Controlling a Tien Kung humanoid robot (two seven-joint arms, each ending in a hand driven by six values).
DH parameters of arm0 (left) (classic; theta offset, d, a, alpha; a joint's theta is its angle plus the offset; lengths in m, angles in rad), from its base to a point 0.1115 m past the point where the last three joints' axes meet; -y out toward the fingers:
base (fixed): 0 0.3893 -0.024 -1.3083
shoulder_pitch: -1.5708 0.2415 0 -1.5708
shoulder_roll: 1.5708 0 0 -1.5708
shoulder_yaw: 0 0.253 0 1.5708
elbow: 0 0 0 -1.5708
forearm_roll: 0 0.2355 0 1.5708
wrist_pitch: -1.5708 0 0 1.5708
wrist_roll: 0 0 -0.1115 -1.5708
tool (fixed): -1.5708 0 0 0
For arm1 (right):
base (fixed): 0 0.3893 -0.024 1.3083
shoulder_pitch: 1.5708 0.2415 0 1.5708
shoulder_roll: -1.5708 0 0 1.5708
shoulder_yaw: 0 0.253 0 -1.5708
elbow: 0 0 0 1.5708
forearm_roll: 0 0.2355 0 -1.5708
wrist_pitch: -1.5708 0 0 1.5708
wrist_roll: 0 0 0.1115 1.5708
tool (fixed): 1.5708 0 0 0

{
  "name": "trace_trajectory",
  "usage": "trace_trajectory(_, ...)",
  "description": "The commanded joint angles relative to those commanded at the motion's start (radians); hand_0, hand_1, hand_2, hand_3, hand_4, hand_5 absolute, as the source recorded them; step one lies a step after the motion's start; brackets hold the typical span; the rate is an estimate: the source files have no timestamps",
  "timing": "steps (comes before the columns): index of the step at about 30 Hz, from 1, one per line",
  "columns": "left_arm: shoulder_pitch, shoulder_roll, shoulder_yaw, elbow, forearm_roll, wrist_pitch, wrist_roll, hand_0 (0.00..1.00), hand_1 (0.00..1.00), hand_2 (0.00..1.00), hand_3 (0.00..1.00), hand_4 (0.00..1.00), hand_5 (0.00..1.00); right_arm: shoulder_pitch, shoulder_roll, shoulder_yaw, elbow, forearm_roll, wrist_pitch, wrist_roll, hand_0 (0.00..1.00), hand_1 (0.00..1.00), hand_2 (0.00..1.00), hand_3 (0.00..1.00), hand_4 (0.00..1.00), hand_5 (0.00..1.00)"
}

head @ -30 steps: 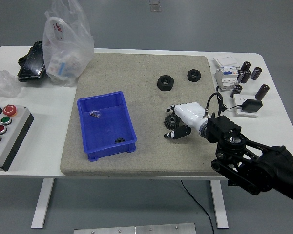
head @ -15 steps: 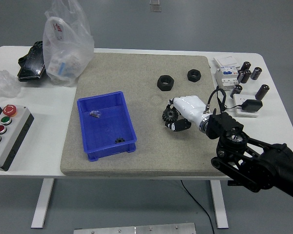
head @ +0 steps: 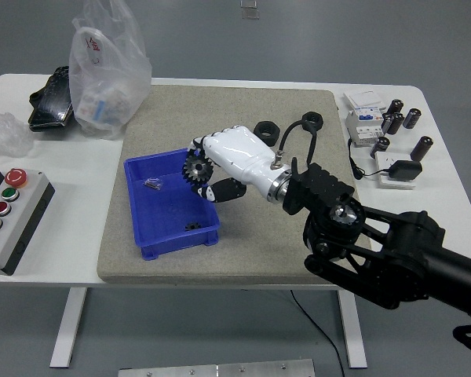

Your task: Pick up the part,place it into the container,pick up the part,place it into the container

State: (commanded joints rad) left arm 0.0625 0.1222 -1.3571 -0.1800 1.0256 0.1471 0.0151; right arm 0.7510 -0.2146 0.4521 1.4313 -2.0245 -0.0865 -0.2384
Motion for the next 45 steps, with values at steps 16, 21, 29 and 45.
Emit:
trace_trajectory(16,-0.005,0.004,0.001,0.000,0.001,0.001,0.002,0.682,0.650,0.629,0.651,0.692,0.244,0.022,0.019,-0.064,-0.016,0.063,0.055,-0.001,0.432,0.677,0.703,0.635,0.249,0.215)
trace_trajectory(21,-0.006,0.006,0.001,0.000,0.002,0.001,0.003,0.682,0.650,0.628,0.650,0.693,0.244,0.024,0.023,-0.068,-0.017,0.071,0.090,-0.011,0.447,0.728,0.802,0.715,0.342,0.187)
trace_trajectory(29,-0.005,0.005,0.002,0.000,0.001,0.001,0.005,0.682,0.650,0.626,0.650,0.693,0.244,0.020,0.025,-0.063,-0.015,0.056,0.089,-0.022,0.456,0.742,0.825,0.770,0.520,0.213)
trace_trajectory(45,-0.001,0.002,-0.009,0.000,0.010,0.001,0.004,0.682,0.650,0.627,0.651,0.692,0.244,-0.062,0.006,0.055,0.002,0.058,-0.040,-0.015,0.425,0.711,0.800,0.781,0.689,0.268)
